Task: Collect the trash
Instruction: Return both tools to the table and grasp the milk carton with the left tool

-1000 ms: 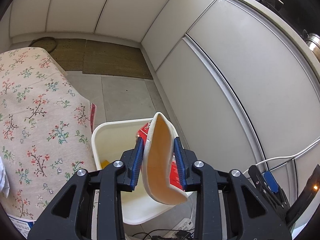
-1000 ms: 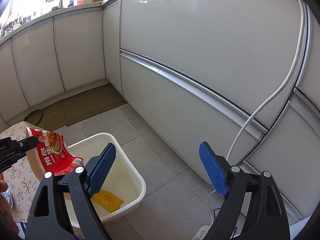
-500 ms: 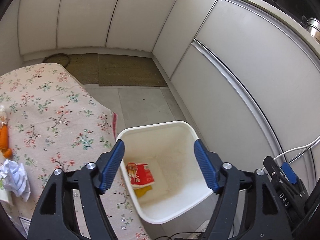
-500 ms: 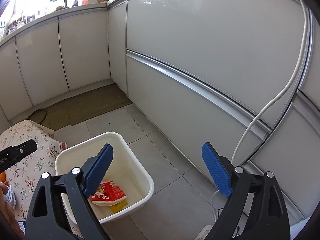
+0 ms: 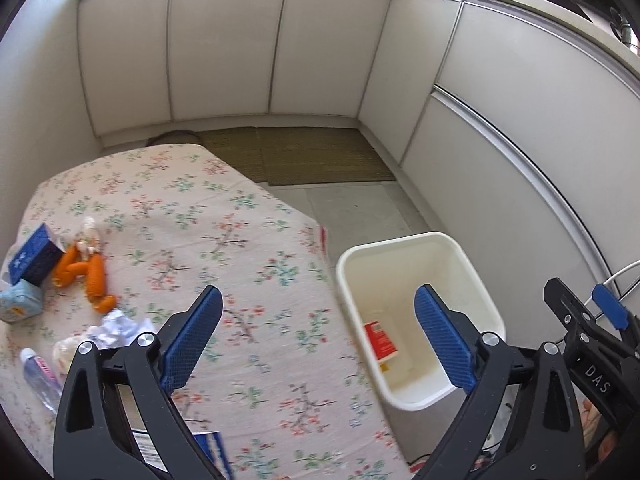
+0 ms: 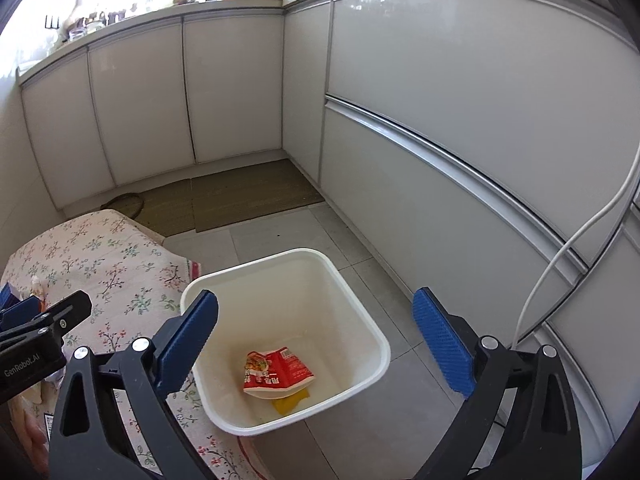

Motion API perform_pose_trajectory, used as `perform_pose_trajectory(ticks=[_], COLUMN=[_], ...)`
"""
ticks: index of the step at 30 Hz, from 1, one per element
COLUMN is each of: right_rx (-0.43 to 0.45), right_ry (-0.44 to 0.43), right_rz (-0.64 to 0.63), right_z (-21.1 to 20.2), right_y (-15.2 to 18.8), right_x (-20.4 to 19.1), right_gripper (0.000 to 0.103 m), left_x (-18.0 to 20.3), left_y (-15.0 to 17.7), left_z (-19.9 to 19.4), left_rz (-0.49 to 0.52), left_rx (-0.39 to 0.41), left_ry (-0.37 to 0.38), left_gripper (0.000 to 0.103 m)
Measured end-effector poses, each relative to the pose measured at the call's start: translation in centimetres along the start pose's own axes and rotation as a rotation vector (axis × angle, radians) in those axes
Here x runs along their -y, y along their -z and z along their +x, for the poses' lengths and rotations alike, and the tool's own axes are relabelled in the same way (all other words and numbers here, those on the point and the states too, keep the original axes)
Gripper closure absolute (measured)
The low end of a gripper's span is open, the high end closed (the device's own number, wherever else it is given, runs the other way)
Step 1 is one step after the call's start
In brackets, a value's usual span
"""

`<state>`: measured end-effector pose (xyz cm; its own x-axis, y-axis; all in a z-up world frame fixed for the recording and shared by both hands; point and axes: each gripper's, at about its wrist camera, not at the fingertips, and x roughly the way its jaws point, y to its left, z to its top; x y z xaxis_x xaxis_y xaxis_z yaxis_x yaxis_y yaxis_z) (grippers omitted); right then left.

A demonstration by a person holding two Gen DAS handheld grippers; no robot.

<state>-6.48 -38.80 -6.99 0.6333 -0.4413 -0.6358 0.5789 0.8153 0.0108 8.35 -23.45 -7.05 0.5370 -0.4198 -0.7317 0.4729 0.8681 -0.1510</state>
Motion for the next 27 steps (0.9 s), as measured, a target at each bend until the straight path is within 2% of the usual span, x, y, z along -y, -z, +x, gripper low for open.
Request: perform_pose_trajectory(ticks=[5, 10, 27], right_rx=[0.018, 0.025, 0.024], right_ry=[-0.034, -0.05, -0.175], right_rz=[-0.07, -0.122, -0.203], right_z=[-0.8, -1.0, -1.7], right_y=[0.3, 0.7, 1.0], right_x=[-3.8, -6.9, -16.3], right_gripper=[0.008, 0.008, 0.008], left_x=[-2.9, -6.5, -16.5], left_y=[0.3, 0.4, 1.7], left_z=[-1.5, -2.1, -4.7], left_rz=[-0.018, -0.066, -0.25], left_rx=[0.026, 0.013, -0.014], left_ry=[-0.046, -0.075, -0.186], left_gripper=[0.008, 0.008, 0.008])
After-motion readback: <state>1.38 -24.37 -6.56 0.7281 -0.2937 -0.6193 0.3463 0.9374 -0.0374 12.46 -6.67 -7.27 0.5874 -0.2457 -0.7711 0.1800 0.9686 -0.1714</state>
